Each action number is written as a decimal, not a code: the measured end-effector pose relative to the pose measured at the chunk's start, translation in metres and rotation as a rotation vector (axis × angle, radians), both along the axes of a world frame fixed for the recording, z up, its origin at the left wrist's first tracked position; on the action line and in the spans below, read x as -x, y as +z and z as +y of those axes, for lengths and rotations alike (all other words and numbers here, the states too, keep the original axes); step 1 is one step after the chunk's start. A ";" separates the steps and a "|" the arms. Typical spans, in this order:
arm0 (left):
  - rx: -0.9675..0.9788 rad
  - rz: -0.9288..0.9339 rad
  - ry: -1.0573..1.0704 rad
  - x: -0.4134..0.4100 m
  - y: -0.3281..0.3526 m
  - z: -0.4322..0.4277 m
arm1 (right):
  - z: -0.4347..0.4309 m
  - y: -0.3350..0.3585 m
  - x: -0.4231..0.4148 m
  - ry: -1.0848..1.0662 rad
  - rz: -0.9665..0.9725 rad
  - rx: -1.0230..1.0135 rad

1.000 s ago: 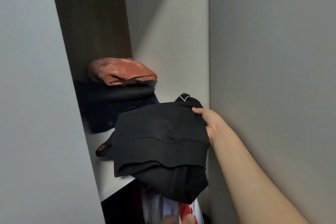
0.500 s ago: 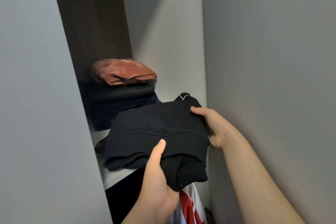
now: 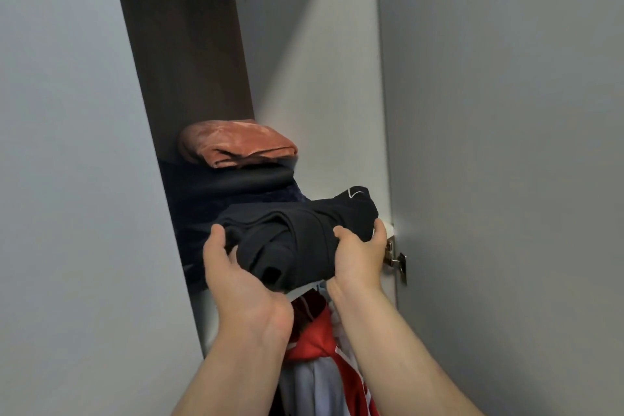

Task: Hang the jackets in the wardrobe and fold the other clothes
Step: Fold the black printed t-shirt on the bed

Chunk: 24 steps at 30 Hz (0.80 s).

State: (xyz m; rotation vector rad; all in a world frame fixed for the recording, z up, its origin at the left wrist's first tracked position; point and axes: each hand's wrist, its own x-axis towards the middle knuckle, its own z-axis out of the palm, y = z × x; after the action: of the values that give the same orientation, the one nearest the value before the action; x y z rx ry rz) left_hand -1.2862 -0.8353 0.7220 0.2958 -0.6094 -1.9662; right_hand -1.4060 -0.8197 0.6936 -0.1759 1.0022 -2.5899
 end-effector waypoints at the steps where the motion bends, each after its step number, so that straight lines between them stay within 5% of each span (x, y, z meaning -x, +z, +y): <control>1: -0.001 -0.027 0.027 -0.001 0.000 -0.003 | -0.001 0.000 -0.003 -0.011 0.013 -0.009; 7: -0.079 -0.106 -0.026 0.003 0.001 -0.022 | 0.014 -0.003 0.006 0.086 0.081 -0.079; 12: -0.089 -0.274 0.173 0.025 0.002 -0.038 | 0.018 -0.004 0.010 0.124 0.308 -0.219; 22: 0.119 -0.492 0.569 0.033 0.028 -0.066 | -0.002 0.012 0.003 0.011 0.780 -0.981; 24: 0.287 -0.579 0.654 0.016 0.020 -0.055 | -0.006 0.011 -0.002 -0.062 0.826 -1.053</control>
State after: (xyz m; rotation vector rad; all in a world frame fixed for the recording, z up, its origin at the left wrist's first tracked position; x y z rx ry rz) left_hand -1.3020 -0.8900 0.7424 0.7867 -1.0011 -1.1360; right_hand -1.4039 -0.8255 0.7045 -0.9438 2.4838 -1.6454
